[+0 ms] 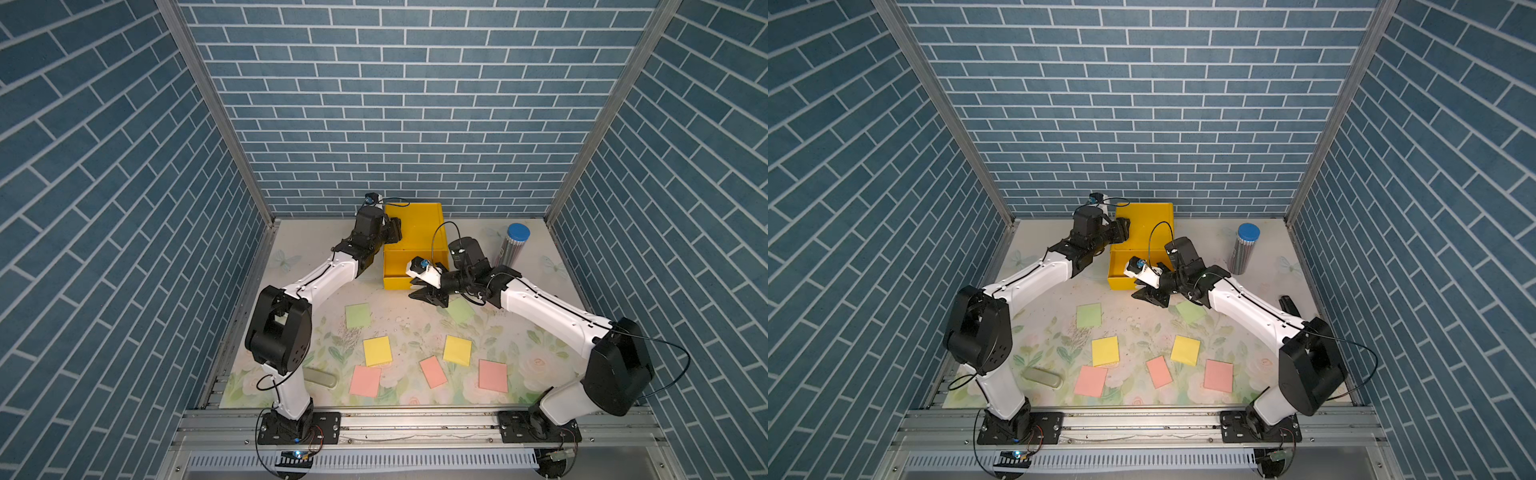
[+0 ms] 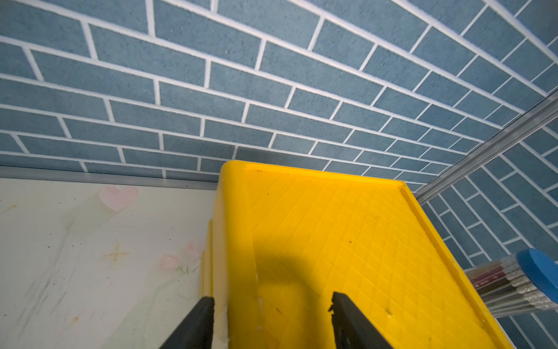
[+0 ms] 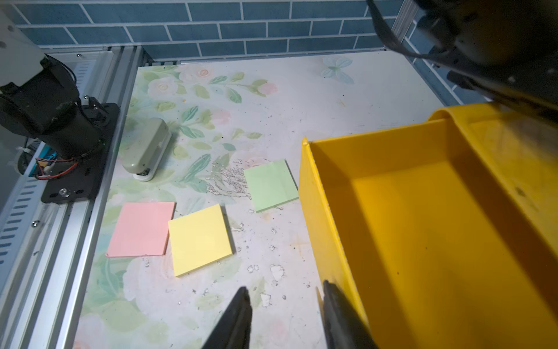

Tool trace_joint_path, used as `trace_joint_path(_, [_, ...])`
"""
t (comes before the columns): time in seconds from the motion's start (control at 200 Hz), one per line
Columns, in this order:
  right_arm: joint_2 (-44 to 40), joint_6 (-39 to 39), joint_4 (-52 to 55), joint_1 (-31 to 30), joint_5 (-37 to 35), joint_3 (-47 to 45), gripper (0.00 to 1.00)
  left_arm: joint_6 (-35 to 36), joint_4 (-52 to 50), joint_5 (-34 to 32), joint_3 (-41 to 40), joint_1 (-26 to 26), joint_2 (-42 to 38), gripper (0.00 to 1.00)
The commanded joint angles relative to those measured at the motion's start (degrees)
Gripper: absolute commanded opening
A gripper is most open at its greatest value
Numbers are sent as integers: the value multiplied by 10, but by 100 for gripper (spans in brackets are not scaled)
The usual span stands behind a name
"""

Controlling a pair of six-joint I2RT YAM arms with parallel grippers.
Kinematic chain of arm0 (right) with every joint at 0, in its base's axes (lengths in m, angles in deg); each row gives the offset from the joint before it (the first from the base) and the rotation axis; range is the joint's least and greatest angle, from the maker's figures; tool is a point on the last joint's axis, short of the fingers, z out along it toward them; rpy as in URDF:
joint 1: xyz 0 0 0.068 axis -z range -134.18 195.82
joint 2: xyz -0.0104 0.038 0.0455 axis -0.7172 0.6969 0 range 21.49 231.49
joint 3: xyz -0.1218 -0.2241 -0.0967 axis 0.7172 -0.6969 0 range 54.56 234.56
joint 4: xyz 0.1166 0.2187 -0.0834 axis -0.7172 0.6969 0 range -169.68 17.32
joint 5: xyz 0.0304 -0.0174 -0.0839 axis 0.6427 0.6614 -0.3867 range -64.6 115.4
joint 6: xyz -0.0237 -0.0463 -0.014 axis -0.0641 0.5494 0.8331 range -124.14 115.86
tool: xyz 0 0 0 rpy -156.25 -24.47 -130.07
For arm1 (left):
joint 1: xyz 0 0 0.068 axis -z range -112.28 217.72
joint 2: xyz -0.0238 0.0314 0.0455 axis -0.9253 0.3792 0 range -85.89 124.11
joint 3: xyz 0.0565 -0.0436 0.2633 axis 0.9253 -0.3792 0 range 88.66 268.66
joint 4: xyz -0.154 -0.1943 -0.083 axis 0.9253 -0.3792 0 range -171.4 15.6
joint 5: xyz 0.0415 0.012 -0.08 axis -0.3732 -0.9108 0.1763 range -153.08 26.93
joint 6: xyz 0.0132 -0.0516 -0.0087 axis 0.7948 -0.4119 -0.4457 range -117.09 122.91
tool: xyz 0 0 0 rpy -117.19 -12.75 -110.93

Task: Please put the sticky notes in the drawer by color
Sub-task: Open the drawer in the storage box.

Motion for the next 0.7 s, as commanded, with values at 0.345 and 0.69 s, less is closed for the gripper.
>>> trace_joint_path(0.345, [-34, -51, 13, -45, -44, -14, 55, -3, -66, 15, -29, 4, -1, 67])
trace_joint_path(0.69, [-70, -66, -39, -45, -35, 12, 58, -7, -45, 35, -11, 5, -42, 100])
